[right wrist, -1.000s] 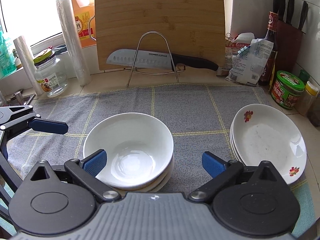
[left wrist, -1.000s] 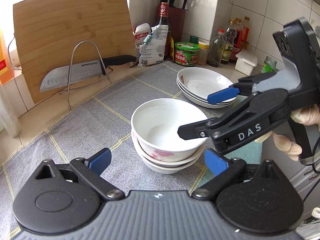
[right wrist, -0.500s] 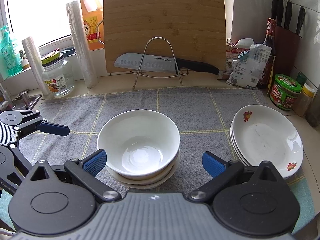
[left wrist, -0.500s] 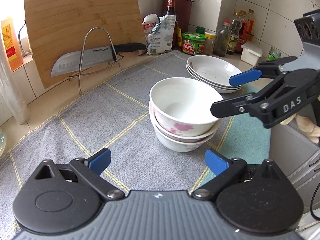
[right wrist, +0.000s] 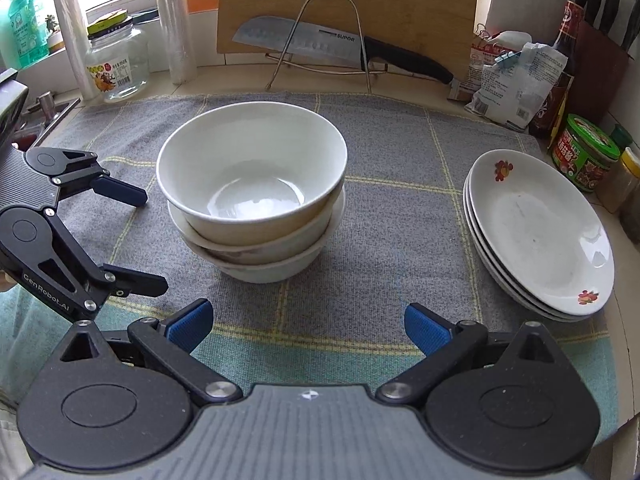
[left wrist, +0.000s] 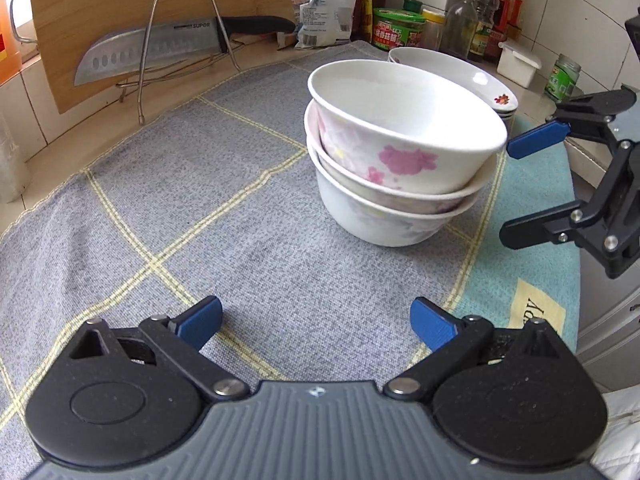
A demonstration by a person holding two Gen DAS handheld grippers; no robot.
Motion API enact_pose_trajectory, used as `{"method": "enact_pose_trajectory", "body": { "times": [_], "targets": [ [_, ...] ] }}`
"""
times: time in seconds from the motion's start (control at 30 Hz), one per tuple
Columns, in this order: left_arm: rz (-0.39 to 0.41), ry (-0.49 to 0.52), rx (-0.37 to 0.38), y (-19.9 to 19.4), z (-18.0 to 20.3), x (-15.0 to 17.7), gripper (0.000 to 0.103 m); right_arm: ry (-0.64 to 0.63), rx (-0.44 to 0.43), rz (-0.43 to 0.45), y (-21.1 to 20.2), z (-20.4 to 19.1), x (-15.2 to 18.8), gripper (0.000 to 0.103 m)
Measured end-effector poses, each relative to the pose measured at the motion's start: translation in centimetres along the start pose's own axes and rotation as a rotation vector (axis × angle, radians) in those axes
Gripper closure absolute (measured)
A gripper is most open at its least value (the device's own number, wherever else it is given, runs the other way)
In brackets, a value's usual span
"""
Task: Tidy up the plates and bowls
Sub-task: 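Grasp the stack of three bowls with both tools from opposite sides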
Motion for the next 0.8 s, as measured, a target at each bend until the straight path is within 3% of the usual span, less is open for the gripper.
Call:
{"method": "enact_pose_trajectory", "body": {
  "times": [0.27,0.4,0.67,0.8],
  "targets": [
    [-0.007,-0.070,-0.140,1.2,0.9,-1.0,0.001,-0.194,-0.129,0.008,3.9,2.2,0.1,0.000],
    [-0.003,-0.111,-0.171,1.1,0.8,-1.1,0.001,-0.276,-0.191,0.023,4.6,2.2,0.2,0.000],
    [-0.010,-0.109,-0.171,1.5,0.6,-1.6,0.000,-0.359,-0.258,0.103,4.8,1.8,-0.1,0.000],
    [-0.006,-0.034,-0.119,1.9,0.9,-2.0,0.000,-0.369,-0.266,0.098,5.0,1.8,-0.6,0.000]
  ]
}}
Point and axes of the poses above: each gripper's, at about its wrist camera, not at the fingertips, and y roughly the way its jaws point, z to its right, x to its underside, the point moved 9 cm from there along y, roughly the way its jaws point, and after that the axes turned 6 degrees about -y, right-handed, at the moved point
